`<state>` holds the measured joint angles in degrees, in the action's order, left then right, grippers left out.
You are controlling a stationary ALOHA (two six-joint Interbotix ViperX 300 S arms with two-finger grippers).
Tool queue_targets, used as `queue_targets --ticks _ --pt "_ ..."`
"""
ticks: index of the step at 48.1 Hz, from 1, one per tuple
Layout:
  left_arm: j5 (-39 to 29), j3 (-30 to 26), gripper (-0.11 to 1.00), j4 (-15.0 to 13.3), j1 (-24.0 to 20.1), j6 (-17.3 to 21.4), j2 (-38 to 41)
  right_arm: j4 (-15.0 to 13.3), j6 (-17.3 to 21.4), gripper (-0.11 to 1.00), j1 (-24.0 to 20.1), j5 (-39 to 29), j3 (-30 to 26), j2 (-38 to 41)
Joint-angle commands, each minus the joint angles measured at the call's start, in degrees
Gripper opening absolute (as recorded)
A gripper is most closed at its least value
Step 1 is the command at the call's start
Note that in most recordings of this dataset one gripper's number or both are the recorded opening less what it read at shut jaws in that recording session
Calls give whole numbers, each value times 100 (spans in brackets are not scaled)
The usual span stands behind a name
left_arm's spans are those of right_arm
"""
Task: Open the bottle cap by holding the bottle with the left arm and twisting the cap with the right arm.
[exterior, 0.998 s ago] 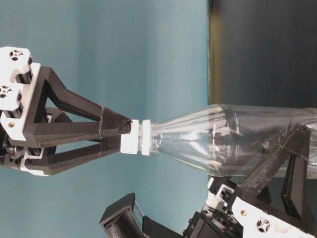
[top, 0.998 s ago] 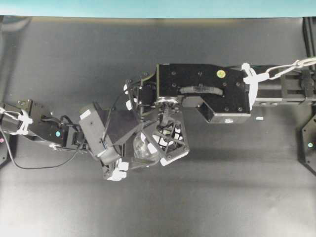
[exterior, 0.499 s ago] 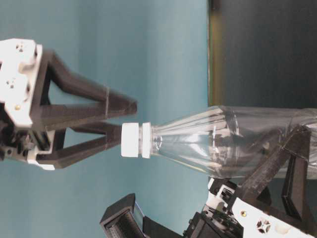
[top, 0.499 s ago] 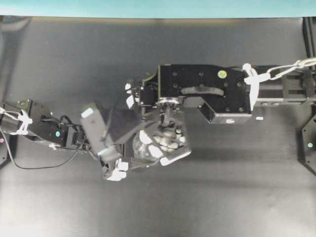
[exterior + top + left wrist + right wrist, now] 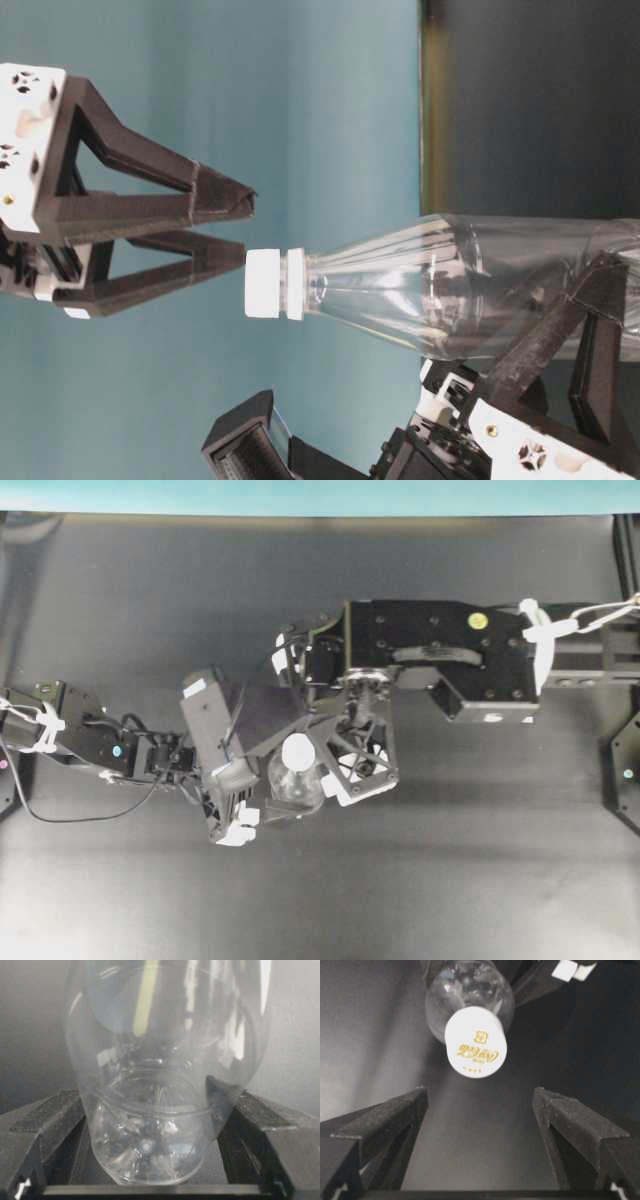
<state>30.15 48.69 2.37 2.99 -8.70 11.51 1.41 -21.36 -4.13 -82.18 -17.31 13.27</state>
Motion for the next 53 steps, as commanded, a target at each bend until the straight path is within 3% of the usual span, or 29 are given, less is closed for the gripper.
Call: queue_targets --ticks 1,13,30,45,53 --pt "-88 9 81 26 26 -26 123 -9 114 81 -26 0 9 -264" --pt "-149 -9 81 26 35 -35 123 0 387 81 -18 53 369 -738" --pt "-185 -18 81 26 44 -35 123 26 932 81 -44 694 932 -1380" --pt "-185 -26 81 26 62 -35 123 114 1354 81 -62 2602 2461 -2355" --pt "-185 -26 81 26 62 -35 123 114 1644 81 -62 3243 3094 -2812"
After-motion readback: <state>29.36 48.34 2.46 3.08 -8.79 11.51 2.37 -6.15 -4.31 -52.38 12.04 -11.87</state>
